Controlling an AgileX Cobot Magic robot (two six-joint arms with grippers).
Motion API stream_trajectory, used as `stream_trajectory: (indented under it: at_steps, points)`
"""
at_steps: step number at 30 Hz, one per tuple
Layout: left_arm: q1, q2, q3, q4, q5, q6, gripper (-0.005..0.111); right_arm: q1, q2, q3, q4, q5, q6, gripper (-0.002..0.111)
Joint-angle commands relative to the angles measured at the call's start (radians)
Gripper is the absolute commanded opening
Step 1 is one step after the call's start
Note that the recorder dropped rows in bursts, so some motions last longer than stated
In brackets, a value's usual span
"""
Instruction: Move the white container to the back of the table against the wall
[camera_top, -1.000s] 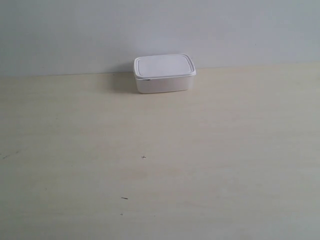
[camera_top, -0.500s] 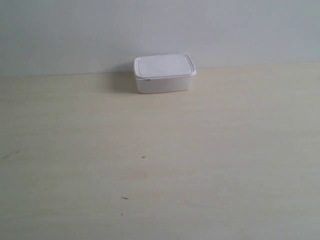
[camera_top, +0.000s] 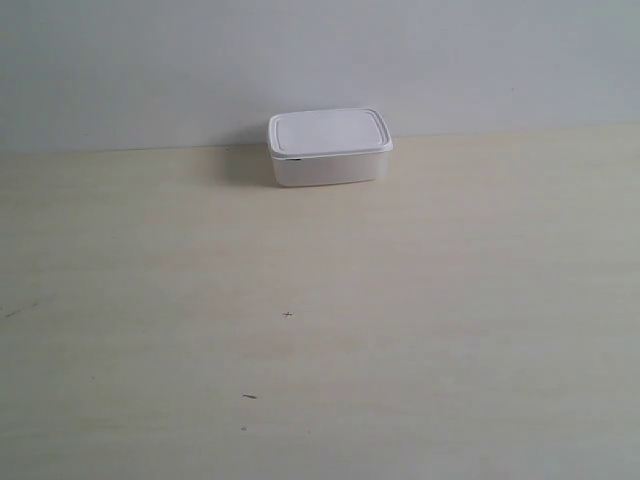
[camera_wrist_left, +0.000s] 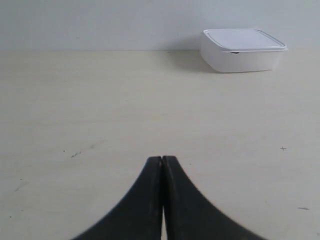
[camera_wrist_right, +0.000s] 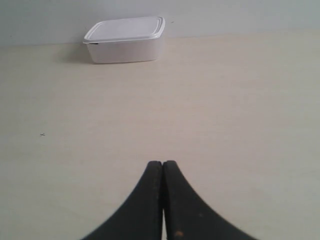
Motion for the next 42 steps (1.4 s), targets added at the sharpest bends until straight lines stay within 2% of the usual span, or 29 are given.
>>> stream_trajectory:
  at_steps: [1,42]
  points:
    - [0.003,-0.001,0.003,0.005,0.003,0.000,0.000,-0.001,-0.004,0.005,0.003,0.004,0.000,0.000]
    - [0.003,-0.001,0.003,0.005,0.003,0.004,0.000,-0.001,-0.004,0.005,0.003,-0.014,0.000,0.000]
